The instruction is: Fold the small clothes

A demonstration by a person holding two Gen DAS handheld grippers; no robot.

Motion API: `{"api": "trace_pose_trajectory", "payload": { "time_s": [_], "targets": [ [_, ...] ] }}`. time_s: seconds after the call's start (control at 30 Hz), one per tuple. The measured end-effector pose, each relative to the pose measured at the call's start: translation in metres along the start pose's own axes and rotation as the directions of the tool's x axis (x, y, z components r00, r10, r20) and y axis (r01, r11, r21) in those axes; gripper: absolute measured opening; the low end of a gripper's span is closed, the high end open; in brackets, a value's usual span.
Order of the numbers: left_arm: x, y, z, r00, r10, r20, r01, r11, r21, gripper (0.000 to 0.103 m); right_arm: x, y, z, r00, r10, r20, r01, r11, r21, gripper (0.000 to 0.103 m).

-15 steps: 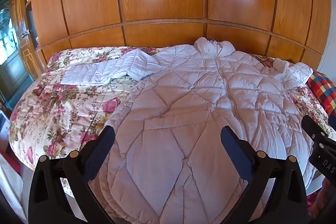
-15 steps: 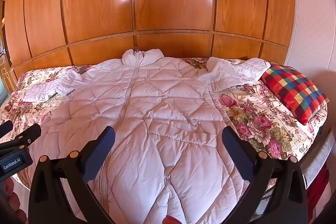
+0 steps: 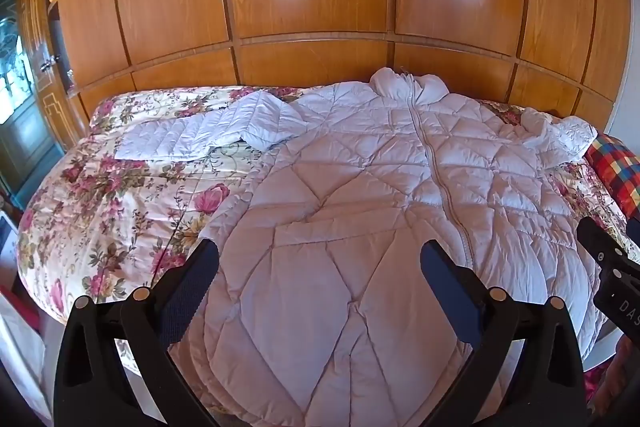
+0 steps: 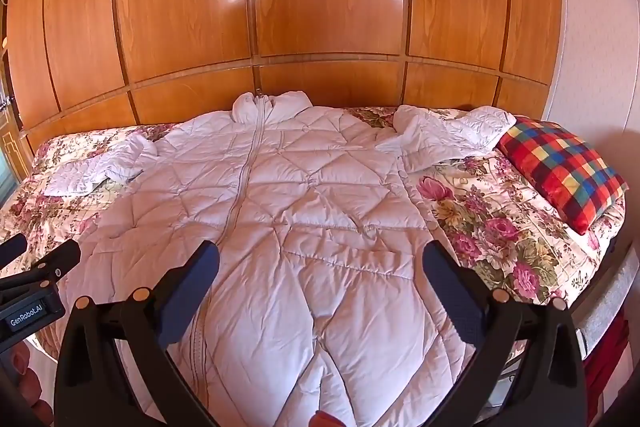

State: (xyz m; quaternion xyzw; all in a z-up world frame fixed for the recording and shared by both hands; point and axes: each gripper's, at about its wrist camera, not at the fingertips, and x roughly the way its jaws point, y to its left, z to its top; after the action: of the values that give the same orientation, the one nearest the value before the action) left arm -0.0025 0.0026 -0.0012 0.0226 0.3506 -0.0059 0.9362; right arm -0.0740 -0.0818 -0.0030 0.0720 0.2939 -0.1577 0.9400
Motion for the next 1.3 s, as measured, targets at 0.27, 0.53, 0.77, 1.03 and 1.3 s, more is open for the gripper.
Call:
{"api": "trace_pose_trajectory", "payload": {
  "time_s": [0.27,0.53,0.77,1.03,1.3],
  "targets": [
    [0.0043,-0.001,-0.0017,1.0,-0.002,-0.008,0.002,1.0,0.003,0.1,0.002,0.0005,0.0034,1.0,0.003,-0.008,-0.003,1.0,0.0,0.101],
    [0.0077,0.0003,-0.0038,1.0,-0.016,-0.026,0.015,1.0,-0.006,0.1,0.0062,-0.0004,0.0021,1.0,0.0,-0.007,0.0,1.0,0.001,0.101],
    [0.0087,0.0002,-0.0035,1.0,-0.013,-0.029,0.012,1.0,-0.005,0.1,0.0057,-0.0006,0.0023,1.0,0.005,-0.006,-0.005,1.0,0.001,0.101],
    [0.0093,0.0014,-0.0065,0.999,-0.015,-0.031,0.015,1.0,-0.004,0.1,0.0069,-0.0001,0.0012,1.0,0.007,-0.012,-0.007,1.0,0.004,0.101],
    [0.0102,0.0012,-0.0072,0.999,-0.017,-0.035,0.017,1.0,-0.005,0.1,0.0077,-0.0001,0.0023,1.0,0.009,-0.019,-0.009,1.0,0.003,0.101]
  ]
}}
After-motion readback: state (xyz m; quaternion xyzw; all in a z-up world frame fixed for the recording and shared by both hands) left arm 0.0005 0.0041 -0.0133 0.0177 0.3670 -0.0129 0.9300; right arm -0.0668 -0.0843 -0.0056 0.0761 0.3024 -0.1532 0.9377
